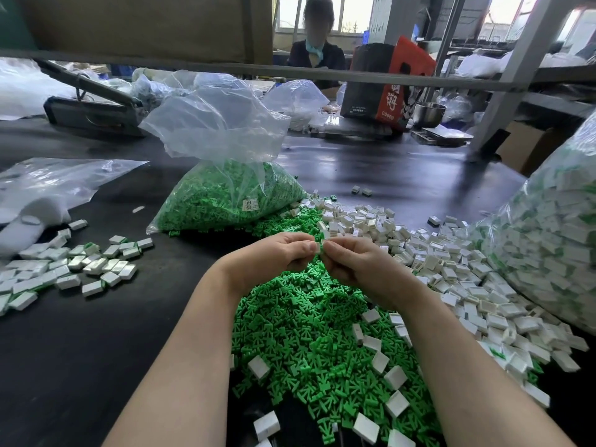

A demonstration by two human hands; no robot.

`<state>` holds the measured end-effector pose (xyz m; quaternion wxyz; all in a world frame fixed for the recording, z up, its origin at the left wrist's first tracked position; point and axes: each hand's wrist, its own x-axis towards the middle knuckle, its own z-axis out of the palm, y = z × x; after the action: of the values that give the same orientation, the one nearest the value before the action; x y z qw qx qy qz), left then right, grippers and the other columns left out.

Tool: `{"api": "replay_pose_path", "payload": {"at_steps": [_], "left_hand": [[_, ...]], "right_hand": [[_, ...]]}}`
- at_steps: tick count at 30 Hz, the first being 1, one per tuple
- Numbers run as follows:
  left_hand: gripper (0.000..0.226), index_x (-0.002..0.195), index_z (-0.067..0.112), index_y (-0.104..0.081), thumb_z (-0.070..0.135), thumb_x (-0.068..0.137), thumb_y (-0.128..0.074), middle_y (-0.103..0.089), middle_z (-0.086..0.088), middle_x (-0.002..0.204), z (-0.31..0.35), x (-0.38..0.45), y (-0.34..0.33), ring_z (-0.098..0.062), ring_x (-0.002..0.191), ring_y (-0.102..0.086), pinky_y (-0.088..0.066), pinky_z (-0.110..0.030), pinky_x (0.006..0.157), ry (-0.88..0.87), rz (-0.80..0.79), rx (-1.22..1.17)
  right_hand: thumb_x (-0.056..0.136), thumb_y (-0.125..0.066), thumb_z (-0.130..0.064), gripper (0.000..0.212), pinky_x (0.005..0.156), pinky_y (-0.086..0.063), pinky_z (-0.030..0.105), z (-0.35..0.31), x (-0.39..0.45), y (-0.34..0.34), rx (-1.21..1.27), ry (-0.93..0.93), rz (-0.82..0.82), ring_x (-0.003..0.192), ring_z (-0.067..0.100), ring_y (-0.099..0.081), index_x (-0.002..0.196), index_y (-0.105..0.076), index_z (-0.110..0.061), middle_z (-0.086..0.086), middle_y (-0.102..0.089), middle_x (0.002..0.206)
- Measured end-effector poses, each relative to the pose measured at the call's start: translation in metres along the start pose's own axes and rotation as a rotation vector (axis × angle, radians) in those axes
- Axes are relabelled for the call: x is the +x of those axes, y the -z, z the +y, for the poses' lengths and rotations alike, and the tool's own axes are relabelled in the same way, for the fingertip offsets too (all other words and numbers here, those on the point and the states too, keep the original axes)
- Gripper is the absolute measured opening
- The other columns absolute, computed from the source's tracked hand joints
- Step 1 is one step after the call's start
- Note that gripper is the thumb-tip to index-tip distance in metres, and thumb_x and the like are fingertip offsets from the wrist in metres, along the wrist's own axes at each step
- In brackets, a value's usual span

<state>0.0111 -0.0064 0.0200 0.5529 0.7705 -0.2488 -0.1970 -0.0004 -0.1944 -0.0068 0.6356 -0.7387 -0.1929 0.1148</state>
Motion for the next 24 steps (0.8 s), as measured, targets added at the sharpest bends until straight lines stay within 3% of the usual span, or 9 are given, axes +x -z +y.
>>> {"api": "replay_pose_path", "payload": {"at_steps": [6, 9, 13, 16, 18, 22, 24], "left_hand": [[0.023, 0.082, 0.012, -0.048, 0.015, 0.104, -0.040, -0.034, 0.003, 0.066, -0.003, 0.004, -0.003, -0.009, 0.061, -0.028, -0.025, -0.025, 0.061, 0.031, -0.011, 0.070], [0.019, 0.092, 0.008, -0.051, 0.018, 0.104, -0.041, -0.036, 0.004, 0.065, -0.004, 0.004, -0.003, -0.009, 0.061, -0.029, -0.026, -0.026, 0.062, 0.048, -0.038, 0.127], [0.024, 0.083, 0.012, -0.051, 0.021, 0.104, -0.042, -0.038, 0.009, 0.062, -0.004, 0.005, -0.005, -0.007, 0.058, -0.032, -0.027, -0.025, 0.061, 0.063, -0.058, 0.185], [0.025, 0.094, 0.002, -0.054, 0.022, 0.104, -0.042, -0.038, 0.007, 0.065, -0.006, 0.007, -0.005, -0.021, 0.066, -0.030, -0.026, -0.033, 0.068, 0.064, -0.042, 0.156], [0.027, 0.096, 0.000, -0.054, 0.023, 0.104, -0.043, -0.038, 0.004, 0.069, -0.008, 0.007, -0.004, -0.024, 0.073, -0.029, -0.025, -0.038, 0.074, 0.056, -0.013, 0.111], [0.020, 0.089, 0.012, -0.051, 0.023, 0.103, -0.044, -0.040, 0.007, 0.068, -0.011, 0.008, -0.002, -0.013, 0.068, -0.035, -0.028, -0.035, 0.075, 0.024, 0.007, 0.061], [0.020, 0.089, 0.013, -0.053, 0.023, 0.103, -0.044, -0.042, 0.007, 0.070, -0.013, 0.008, 0.000, -0.014, 0.071, -0.037, -0.030, -0.036, 0.078, 0.041, 0.005, 0.073]], "right_hand": [[0.103, -0.045, -0.018, 0.023, 0.047, -0.030, 0.011, 0.007, 0.001, 0.004, 0.039, 0.011, -0.035, 0.049, 0.001, -0.032, 0.086, -0.053, -0.006, -0.011, -0.041, 0.059], [0.098, -0.049, -0.024, 0.023, 0.048, -0.030, 0.012, 0.009, 0.001, 0.006, 0.008, 0.011, -0.066, 0.051, 0.001, -0.033, 0.090, -0.053, -0.003, -0.013, -0.043, 0.060], [0.093, -0.053, -0.029, 0.023, 0.047, -0.030, 0.012, 0.011, 0.000, 0.008, 0.008, -0.011, -0.085, 0.051, 0.001, -0.034, 0.085, -0.055, -0.007, -0.013, -0.044, 0.061], [0.094, -0.051, -0.030, 0.033, 0.047, -0.030, 0.012, 0.013, 0.001, 0.007, 0.044, -0.003, -0.062, 0.051, 0.001, -0.033, 0.093, -0.053, 0.003, -0.014, -0.044, 0.061], [0.096, -0.051, -0.030, 0.030, 0.048, -0.030, 0.012, 0.014, 0.002, 0.005, 0.062, 0.015, -0.038, 0.052, 0.002, -0.033, 0.091, -0.054, -0.001, -0.014, -0.045, 0.061], [0.096, -0.052, -0.033, 0.024, 0.049, -0.032, 0.012, 0.014, 0.003, 0.002, 0.081, 0.025, 0.007, 0.054, 0.003, -0.034, 0.091, -0.058, -0.010, -0.013, -0.046, 0.063], [0.096, -0.052, -0.033, 0.022, 0.049, -0.031, 0.013, 0.013, 0.002, 0.001, 0.055, 0.032, 0.016, 0.054, 0.003, -0.034, 0.086, -0.059, -0.015, -0.012, -0.047, 0.063]]}}
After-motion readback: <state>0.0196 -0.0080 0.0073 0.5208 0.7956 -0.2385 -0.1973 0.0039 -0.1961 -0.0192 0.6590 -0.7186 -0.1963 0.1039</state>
